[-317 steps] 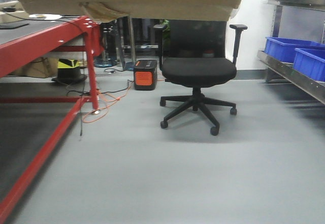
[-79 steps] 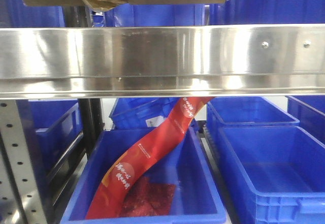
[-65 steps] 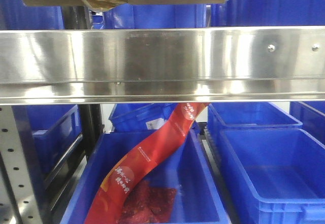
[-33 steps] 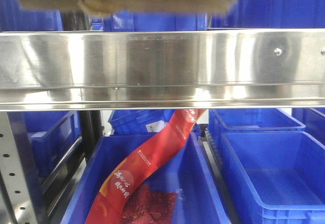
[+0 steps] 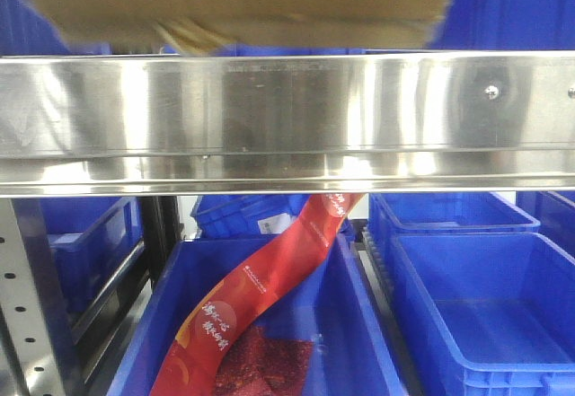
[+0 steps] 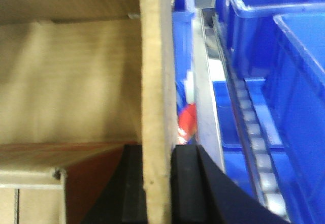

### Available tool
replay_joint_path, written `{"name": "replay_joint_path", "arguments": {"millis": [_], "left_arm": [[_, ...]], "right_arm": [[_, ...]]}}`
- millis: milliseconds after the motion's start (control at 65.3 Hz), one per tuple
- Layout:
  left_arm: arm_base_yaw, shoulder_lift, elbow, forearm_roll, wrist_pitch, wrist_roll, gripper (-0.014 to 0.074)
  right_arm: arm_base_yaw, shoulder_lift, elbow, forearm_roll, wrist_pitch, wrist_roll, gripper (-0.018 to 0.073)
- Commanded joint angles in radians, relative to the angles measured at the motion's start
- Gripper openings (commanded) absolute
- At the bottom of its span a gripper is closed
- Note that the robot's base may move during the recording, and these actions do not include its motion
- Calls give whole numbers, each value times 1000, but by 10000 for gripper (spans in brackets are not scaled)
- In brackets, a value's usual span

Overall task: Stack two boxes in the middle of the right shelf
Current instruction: 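Lower the boxes onto the middle shelf with both grippers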

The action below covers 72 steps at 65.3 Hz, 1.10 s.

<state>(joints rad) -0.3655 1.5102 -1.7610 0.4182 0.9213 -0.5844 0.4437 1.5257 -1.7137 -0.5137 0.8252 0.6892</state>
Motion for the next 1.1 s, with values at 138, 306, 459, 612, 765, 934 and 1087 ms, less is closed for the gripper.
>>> {"name": "replay_joint_path", "arguments": {"millis": [138, 306, 459, 612, 765, 934, 1087], "left_arm": [[34, 34, -10, -97, -61, 149, -111], [34, 42, -10, -99, -71, 159, -69], [34, 42, -10, -99, -75, 159, 171], [34, 42, -17, -99, -82, 159, 375], [34, 40, -59, -101, -72, 159, 398], [34, 21, -68, -101, -72, 160, 315], [34, 18, -68, -105, -71, 164, -69]], "right_arm": [[-3, 51, -10, -19, -25, 9, -151], [-5, 75, -10, -19, -24, 9, -6], [-5, 79, -10, -19, -21, 9, 270], [-5, 79, -29, -19, -17, 9, 383], [-5, 77, -89, -19, 28, 9, 381], [-5, 77, -129, -19, 72, 9, 294], [-5, 76, -131, -15, 72, 7, -113]]}}
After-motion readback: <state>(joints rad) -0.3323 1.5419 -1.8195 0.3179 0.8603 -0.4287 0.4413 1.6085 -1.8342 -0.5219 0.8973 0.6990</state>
